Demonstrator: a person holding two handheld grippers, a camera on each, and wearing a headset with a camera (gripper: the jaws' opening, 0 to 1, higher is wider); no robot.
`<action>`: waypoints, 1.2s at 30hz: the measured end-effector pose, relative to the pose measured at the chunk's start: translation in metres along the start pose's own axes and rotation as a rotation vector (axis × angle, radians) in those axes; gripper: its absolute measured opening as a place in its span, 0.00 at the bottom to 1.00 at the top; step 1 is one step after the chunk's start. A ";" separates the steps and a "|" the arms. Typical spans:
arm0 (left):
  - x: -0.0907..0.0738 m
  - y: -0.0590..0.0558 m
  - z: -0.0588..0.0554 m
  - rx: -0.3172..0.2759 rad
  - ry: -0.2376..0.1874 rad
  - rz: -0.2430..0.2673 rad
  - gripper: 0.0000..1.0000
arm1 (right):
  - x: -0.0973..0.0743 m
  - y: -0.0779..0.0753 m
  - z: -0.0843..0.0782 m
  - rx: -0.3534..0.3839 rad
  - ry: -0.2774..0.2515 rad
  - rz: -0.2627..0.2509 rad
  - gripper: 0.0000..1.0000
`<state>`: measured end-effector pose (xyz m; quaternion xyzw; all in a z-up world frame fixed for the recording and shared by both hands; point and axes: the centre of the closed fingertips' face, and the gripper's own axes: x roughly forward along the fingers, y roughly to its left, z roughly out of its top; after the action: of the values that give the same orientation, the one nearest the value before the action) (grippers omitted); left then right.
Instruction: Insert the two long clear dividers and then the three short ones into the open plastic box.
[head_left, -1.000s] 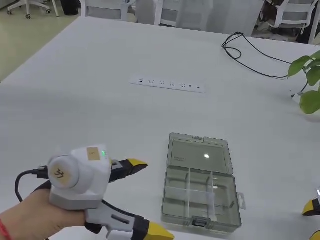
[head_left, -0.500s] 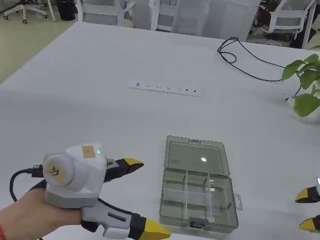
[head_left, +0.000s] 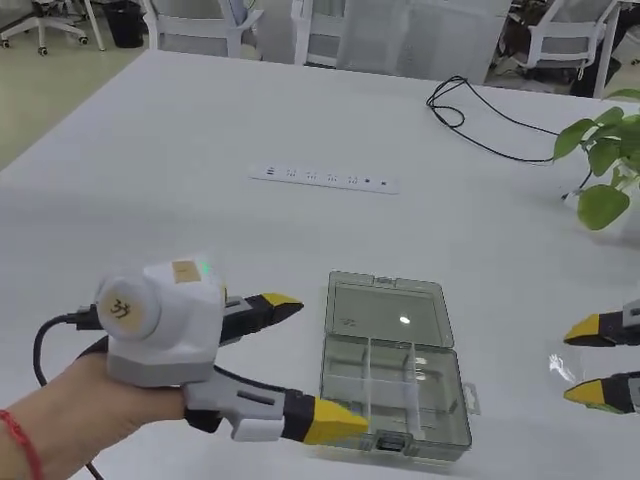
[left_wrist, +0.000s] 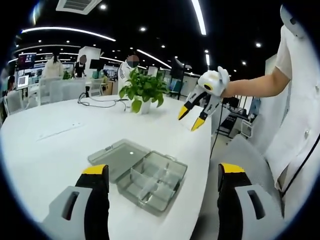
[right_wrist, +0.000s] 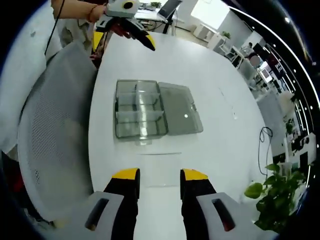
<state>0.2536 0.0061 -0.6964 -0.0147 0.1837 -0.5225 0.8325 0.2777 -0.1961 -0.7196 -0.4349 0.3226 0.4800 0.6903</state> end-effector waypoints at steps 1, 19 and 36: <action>0.002 -0.001 0.005 -0.007 -0.013 -0.001 0.91 | -0.004 0.001 0.009 0.003 -0.010 -0.010 0.33; 0.029 -0.026 0.051 -0.320 -0.114 -0.055 0.72 | -0.028 0.015 0.090 -0.047 -0.123 -0.067 0.33; 0.043 -0.044 0.059 -0.528 -0.125 -0.108 0.43 | -0.033 0.029 0.112 -0.106 -0.119 -0.094 0.33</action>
<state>0.2507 -0.0615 -0.6447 -0.2732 0.2607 -0.4982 0.7805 0.2426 -0.1021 -0.6526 -0.4561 0.2344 0.4887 0.7059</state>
